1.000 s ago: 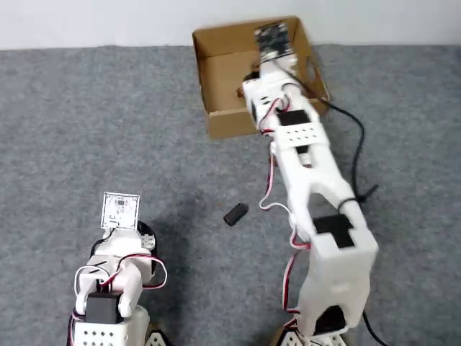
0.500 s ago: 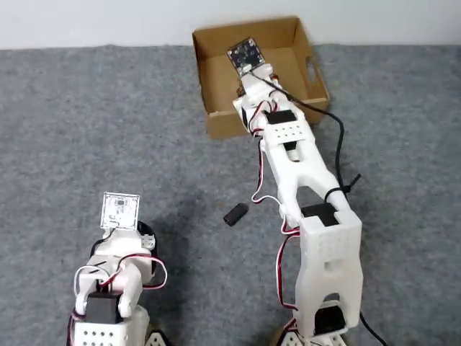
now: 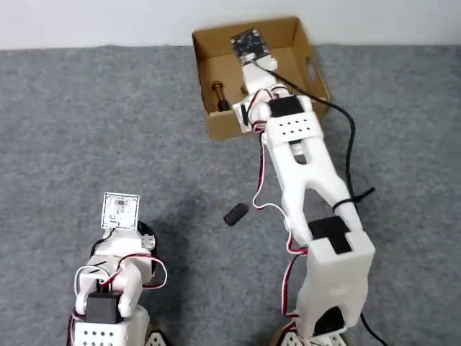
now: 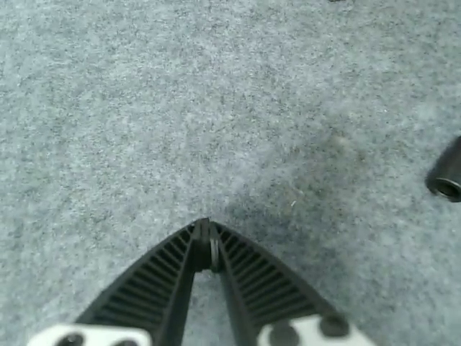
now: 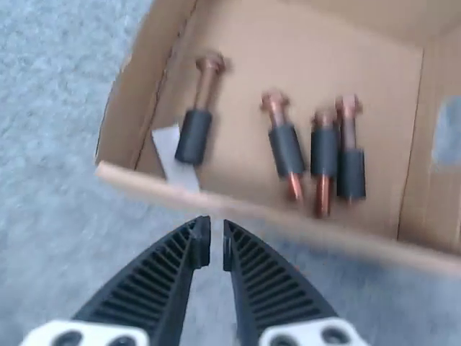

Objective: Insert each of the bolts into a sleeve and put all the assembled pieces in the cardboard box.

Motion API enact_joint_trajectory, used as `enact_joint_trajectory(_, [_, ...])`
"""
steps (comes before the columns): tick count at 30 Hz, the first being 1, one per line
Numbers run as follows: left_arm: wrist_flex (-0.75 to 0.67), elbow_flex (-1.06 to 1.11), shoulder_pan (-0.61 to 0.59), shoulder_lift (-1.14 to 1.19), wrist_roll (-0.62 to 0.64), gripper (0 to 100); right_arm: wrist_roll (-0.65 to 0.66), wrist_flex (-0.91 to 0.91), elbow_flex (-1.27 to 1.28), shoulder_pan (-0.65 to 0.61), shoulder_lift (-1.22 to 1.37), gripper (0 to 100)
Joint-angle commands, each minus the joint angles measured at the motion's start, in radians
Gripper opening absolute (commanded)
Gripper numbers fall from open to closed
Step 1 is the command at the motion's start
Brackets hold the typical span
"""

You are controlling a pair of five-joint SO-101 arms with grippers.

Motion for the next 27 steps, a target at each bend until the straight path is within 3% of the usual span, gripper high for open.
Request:
enact_joint_trajectory(1, [-0.017, -0.004, -0.005, -0.005, 0.0, 0, -0.092, 0.12, -0.034, -0.012, -0.11, 1.1])
enact_joint_trajectory(12, [-0.018, -0.004, -0.005, -0.005, 0.0, 0, -0.377, 0.466, -0.034, -0.03, -0.168, 1.5])
enact_joint_trajectory(21, [-0.021, -0.004, -0.005, -0.005, 0.0, 0, -0.634, 0.78, -0.034, -0.13, -0.165, 1.6])
enact_joint_trajectory(27, [-0.021, -0.004, -0.005, -0.005, 0.0, 0, -0.746, 0.792, -0.029, -0.209, -0.159, 1.7])
